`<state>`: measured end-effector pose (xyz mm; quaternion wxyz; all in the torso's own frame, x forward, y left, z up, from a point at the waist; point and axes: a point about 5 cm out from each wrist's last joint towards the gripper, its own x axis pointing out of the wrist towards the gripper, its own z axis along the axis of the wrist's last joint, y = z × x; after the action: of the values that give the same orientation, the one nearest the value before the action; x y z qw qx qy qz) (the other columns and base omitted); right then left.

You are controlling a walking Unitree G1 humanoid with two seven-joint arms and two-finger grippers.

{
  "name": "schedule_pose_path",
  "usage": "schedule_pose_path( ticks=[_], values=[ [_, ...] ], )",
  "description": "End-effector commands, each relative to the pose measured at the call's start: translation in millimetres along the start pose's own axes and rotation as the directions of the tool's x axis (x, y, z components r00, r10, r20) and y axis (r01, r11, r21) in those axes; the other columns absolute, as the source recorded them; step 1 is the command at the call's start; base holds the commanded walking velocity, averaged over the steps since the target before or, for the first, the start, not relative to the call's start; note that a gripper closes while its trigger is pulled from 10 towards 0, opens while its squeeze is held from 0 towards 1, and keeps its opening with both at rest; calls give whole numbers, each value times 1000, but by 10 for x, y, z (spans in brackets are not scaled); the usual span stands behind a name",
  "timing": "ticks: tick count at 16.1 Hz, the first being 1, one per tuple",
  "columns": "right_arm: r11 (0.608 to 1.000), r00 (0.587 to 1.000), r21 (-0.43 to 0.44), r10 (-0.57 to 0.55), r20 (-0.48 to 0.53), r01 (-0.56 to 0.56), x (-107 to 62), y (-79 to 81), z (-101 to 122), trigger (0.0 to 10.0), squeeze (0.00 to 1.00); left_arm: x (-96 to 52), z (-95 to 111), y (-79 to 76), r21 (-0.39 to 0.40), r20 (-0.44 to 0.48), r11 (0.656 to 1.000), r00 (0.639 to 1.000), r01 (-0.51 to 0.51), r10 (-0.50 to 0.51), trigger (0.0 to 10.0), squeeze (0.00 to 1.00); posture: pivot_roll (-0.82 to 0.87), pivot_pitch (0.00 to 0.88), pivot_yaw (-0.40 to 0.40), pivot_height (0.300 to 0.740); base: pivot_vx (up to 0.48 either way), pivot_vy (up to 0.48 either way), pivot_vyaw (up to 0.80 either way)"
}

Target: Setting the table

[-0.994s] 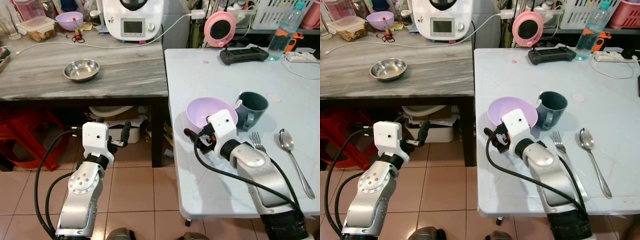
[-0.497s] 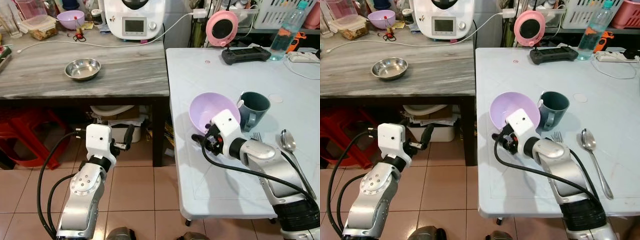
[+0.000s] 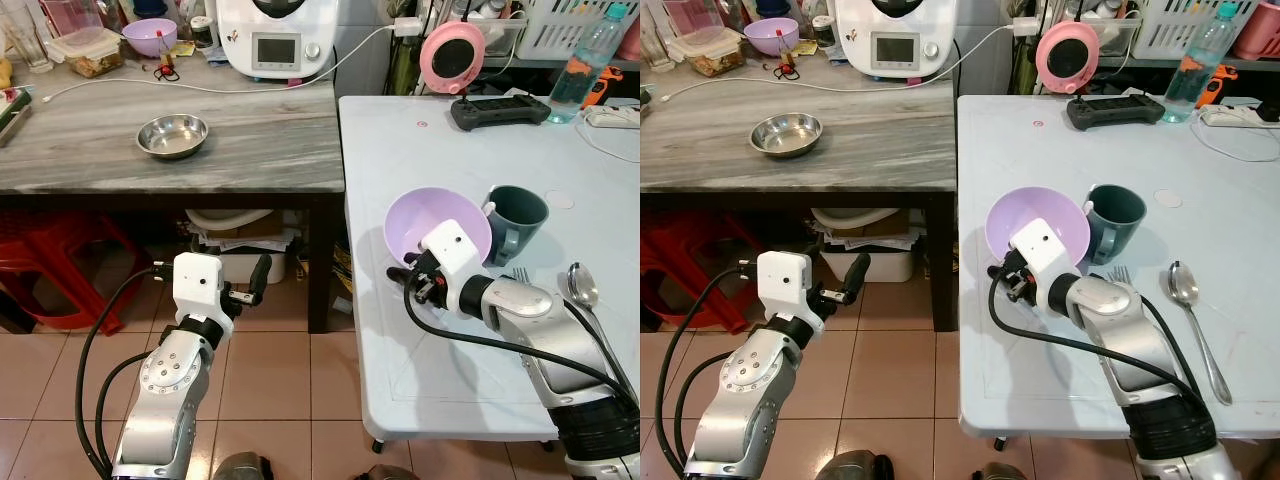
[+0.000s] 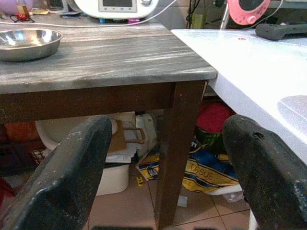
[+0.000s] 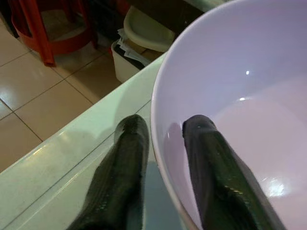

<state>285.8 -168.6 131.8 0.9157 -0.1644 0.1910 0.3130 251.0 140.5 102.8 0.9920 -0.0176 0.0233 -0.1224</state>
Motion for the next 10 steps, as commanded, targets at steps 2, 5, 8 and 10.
schedule_pose_path(
  ticks=[2, 5, 8, 10],
  values=[
    [1000, 1000, -20, -5, 1, 5, -4, -49, 23, 0, 0, -7, 26, -26, 1, 4, 1000, 1000, 19, -19, 10000, 0, -28, 54, 8, 740, 0, 0, 0],
    [1000, 1000, -23, -10, 4, 10, -8, -64, 21, 0, 0, -1, 27, -28, 0, 3, 1000, 1000, 17, -17, 10000, 0, -30, 53, 8, 740, 0, 0, 0],
    [997, 992, -46, -51, 115, 57, 9, -66, 156, 0, 0, 23, 1, 33, 19, -15, 998, 998, -57, 57, 10000, 0, -25, 51, 6, 740, 0, 0, 0],
    [995, 972, -33, -89, 217, 98, 13, -70, 298, 0, 0, 26, 2, 91, 35, -15, 995, 995, -94, 94, 10000, 0, -26, 49, 5, 740, 0, 0, 0]
  ],
)
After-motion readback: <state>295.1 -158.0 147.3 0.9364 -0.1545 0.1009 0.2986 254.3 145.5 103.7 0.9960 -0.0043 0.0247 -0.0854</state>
